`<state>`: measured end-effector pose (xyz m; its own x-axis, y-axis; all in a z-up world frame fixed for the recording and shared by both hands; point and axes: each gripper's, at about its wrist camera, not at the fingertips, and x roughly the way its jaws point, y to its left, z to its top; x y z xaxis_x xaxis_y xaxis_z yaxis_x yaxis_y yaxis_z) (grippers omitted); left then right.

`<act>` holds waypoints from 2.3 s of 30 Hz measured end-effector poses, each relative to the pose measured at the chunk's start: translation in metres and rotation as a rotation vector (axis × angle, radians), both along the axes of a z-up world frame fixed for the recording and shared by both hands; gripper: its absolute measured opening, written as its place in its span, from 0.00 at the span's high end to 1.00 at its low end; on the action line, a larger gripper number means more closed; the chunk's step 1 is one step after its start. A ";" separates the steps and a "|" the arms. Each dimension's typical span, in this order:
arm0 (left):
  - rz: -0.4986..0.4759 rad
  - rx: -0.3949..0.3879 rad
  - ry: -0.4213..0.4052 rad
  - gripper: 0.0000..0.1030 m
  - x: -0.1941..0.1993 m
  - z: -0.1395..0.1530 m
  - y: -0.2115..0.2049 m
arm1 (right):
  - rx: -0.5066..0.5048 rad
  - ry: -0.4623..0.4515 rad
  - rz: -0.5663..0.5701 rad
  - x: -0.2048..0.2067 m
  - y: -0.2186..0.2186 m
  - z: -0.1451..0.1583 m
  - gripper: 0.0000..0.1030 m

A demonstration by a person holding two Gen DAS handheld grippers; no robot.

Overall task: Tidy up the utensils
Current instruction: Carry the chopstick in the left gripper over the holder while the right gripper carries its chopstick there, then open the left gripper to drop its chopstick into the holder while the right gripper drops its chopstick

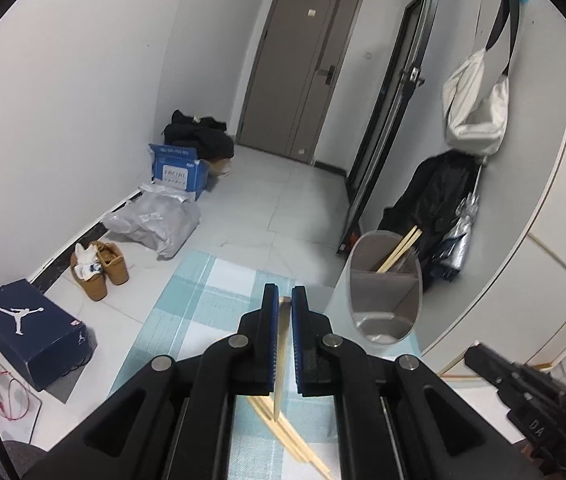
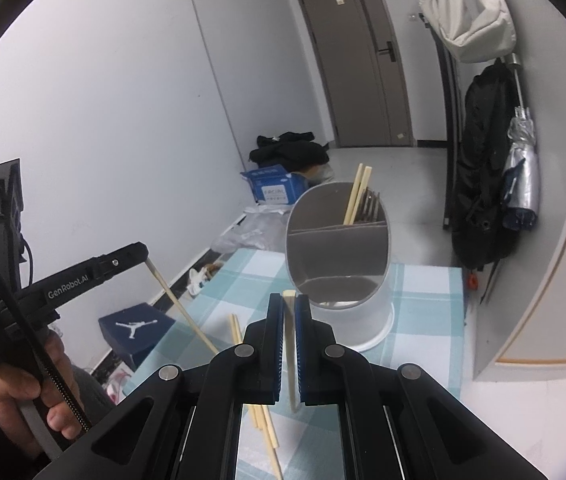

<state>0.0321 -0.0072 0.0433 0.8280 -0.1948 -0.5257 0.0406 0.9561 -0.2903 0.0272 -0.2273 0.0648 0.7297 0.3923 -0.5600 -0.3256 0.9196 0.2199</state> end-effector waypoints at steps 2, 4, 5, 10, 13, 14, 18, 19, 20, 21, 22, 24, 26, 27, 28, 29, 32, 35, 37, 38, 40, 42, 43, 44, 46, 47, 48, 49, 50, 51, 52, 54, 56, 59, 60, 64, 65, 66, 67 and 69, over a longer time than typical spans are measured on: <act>-0.023 -0.002 -0.023 0.97 -0.002 0.008 -0.001 | 0.000 -0.007 -0.004 0.000 0.000 0.004 0.95; -0.043 -0.003 -0.040 0.97 -0.003 0.016 -0.004 | -0.001 -0.015 -0.001 -0.001 0.001 0.008 0.95; -0.054 0.003 -0.050 0.97 -0.003 0.021 -0.006 | -0.004 -0.022 -0.004 -0.001 0.001 0.011 0.95; -0.095 -0.001 -0.069 0.97 0.001 0.040 -0.012 | 0.010 -0.035 -0.008 0.003 -0.002 0.023 0.95; -0.121 -0.024 -0.079 0.97 0.006 0.054 -0.013 | 0.020 -0.052 -0.012 0.006 -0.005 0.035 0.95; -0.130 -0.035 -0.083 0.97 0.008 0.059 -0.014 | 0.025 -0.058 -0.014 0.008 -0.007 0.041 0.95; -0.165 -0.071 -0.099 0.97 0.020 0.080 -0.020 | 0.056 -0.075 -0.019 0.017 -0.017 0.063 0.95; -0.173 -0.071 -0.109 0.97 0.025 0.087 -0.023 | 0.063 -0.082 -0.022 0.020 -0.019 0.070 0.95; -0.176 -0.072 -0.117 0.97 0.028 0.091 -0.026 | 0.067 -0.087 -0.024 0.023 -0.021 0.075 0.95; -0.179 -0.073 -0.122 0.97 0.031 0.094 -0.027 | 0.070 -0.093 -0.028 0.027 -0.024 0.081 0.95; -0.184 -0.075 -0.124 0.97 0.036 0.098 -0.030 | 0.073 -0.100 -0.032 0.031 -0.026 0.088 0.95; -0.183 -0.078 -0.130 0.97 0.044 0.102 -0.032 | 0.078 -0.111 -0.038 0.039 -0.029 0.099 0.95; -0.190 -0.076 -0.130 0.97 0.056 0.106 -0.036 | 0.084 -0.126 -0.046 0.051 -0.033 0.111 0.95; -0.188 -0.074 -0.132 0.97 0.059 0.107 -0.038 | 0.084 -0.131 -0.047 0.055 -0.034 0.115 0.95; -0.194 -0.067 -0.130 0.97 0.066 0.108 -0.041 | 0.079 -0.141 -0.050 0.061 -0.035 0.120 0.95; -0.198 -0.061 -0.128 0.97 0.070 0.107 -0.042 | 0.075 -0.149 -0.051 0.065 -0.035 0.124 0.95; -0.216 -0.039 -0.123 0.97 0.083 0.106 -0.046 | 0.062 -0.174 -0.051 0.082 -0.035 0.133 0.95; -0.251 0.011 -0.117 0.97 0.095 0.105 -0.052 | 0.058 -0.196 -0.026 0.102 -0.037 0.137 0.95; -0.282 0.036 -0.104 0.97 0.103 0.101 -0.056 | 0.051 -0.189 -0.018 0.116 -0.037 0.136 0.95; -0.290 0.048 -0.101 0.97 0.106 0.100 -0.058 | 0.063 -0.179 -0.012 0.124 -0.037 0.133 0.95; -0.316 0.080 -0.090 0.97 0.109 0.093 -0.062 | 0.071 -0.158 -0.006 0.136 -0.037 0.127 0.95; -0.331 0.099 -0.074 0.97 0.115 0.090 -0.065 | 0.078 -0.140 -0.001 0.147 -0.036 0.117 0.95; -0.342 0.103 -0.059 0.97 0.117 0.085 -0.065 | 0.084 -0.131 0.001 0.150 -0.035 0.113 0.95; -0.346 0.108 -0.050 0.97 0.120 0.084 -0.066 | 0.093 -0.121 0.003 0.153 -0.036 0.108 0.95; -0.361 0.116 -0.025 0.97 0.125 0.077 -0.065 | 0.103 -0.100 0.007 0.159 -0.036 0.098 0.95; -0.366 0.118 -0.012 0.97 0.127 0.074 -0.064 | 0.108 -0.092 0.011 0.162 -0.036 0.093 0.95; -0.372 0.121 -0.001 0.97 0.129 0.072 -0.065 | 0.114 -0.084 0.015 0.163 -0.036 0.089 0.95; -0.378 0.126 0.013 0.97 0.131 0.068 -0.065 | 0.120 -0.074 0.019 0.165 -0.036 0.083 0.95; -0.379 0.130 0.022 0.97 0.132 0.064 -0.065 | 0.121 -0.067 0.021 0.167 -0.035 0.079 0.95; -0.383 0.133 0.029 0.97 0.134 0.063 -0.067 | 0.121 -0.059 0.022 0.168 -0.033 0.074 0.95; -0.394 0.133 0.043 0.97 0.134 0.058 -0.067 | 0.121 -0.049 0.024 0.168 -0.032 0.068 0.95; -0.401 0.145 0.061 0.97 0.137 0.054 -0.072 | 0.126 -0.028 0.025 0.170 -0.031 0.057 0.95; -0.419 0.147 0.092 0.97 0.140 0.048 -0.076 | 0.132 -0.008 0.025 0.171 -0.030 0.047 0.95; -0.441 0.149 0.128 0.97 0.143 0.041 -0.078 | 0.155 0.024 0.032 0.173 -0.031 0.031 0.95; -0.442 0.149 0.136 0.97 0.145 0.040 -0.078 | 0.157 0.034 0.032 0.174 -0.030 0.028 0.95; -0.456 0.095 0.229 0.97 0.154 0.027 -0.072 | 0.165 0.084 0.039 0.177 -0.028 0.009 0.95; -0.461 0.077 0.242 0.97 0.156 0.025 -0.070 | 0.167 0.092 0.046 0.177 -0.027 0.006 0.95; -0.466 0.054 0.257 0.97 0.158 0.023 -0.067 | 0.163 0.099 0.050 0.177 -0.025 0.003 0.95; -0.470 0.027 0.269 0.97 0.160 0.022 -0.064 | 0.153 0.105 0.051 0.178 -0.024 0.000 0.95; -0.469 -0.003 0.273 0.97 0.159 0.022 -0.062 | 0.148 0.113 0.067 0.176 -0.020 -0.003 0.95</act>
<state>0.1911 -0.0689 0.0656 0.4854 -0.5125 -0.7083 0.3857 0.8526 -0.3526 0.2034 -0.2476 0.0615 0.6350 0.5220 -0.5694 -0.3503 0.8516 0.3900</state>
